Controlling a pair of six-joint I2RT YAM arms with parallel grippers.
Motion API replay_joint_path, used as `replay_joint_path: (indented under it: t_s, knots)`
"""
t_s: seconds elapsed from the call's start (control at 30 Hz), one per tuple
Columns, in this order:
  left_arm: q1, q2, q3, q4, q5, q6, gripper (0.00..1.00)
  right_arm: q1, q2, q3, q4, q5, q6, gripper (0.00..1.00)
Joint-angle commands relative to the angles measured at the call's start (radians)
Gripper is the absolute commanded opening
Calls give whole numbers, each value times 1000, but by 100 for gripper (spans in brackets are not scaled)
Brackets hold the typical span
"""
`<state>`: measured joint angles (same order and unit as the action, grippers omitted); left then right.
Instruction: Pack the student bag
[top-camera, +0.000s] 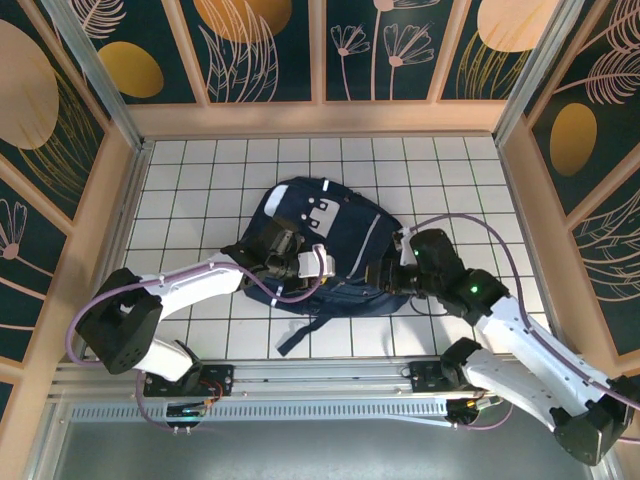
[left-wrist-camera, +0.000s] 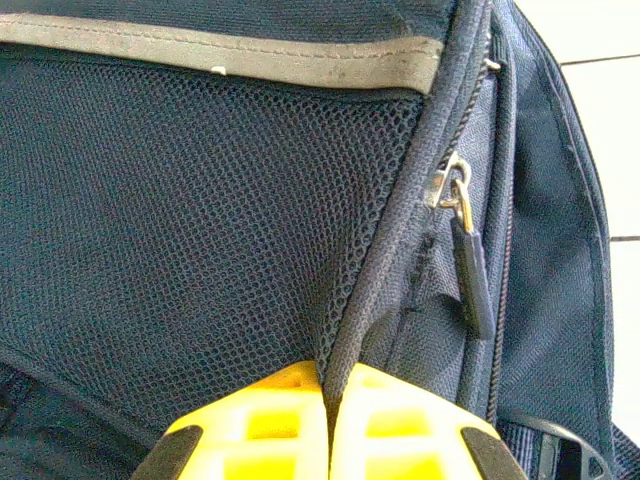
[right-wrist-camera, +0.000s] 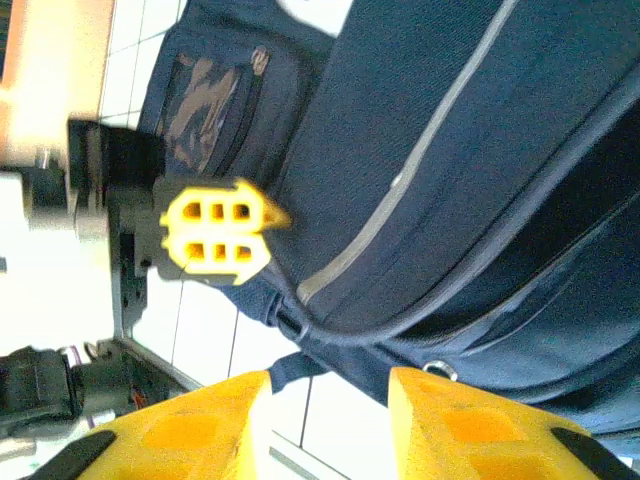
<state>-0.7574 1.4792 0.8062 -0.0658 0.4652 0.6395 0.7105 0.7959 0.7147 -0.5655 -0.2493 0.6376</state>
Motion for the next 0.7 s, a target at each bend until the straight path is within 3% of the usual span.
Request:
replay_joint_path:
  t_s: [0.0, 0.17, 0.43, 0.67]
  knots:
    - [0, 6, 11, 94, 86, -169, 0, 111, 18, -21, -15, 127, 49, 30]
    - [1, 23, 35, 90, 153, -255, 0, 321, 125, 7, 45, 374, 151, 30]
    - [1, -1, 27, 106, 208, -383, 0, 474, 347, 137, -69, 786, 366, 42]
    - [1, 3, 38, 97, 255, -450, 0, 506, 452, 228, -182, 883, 518, 53]
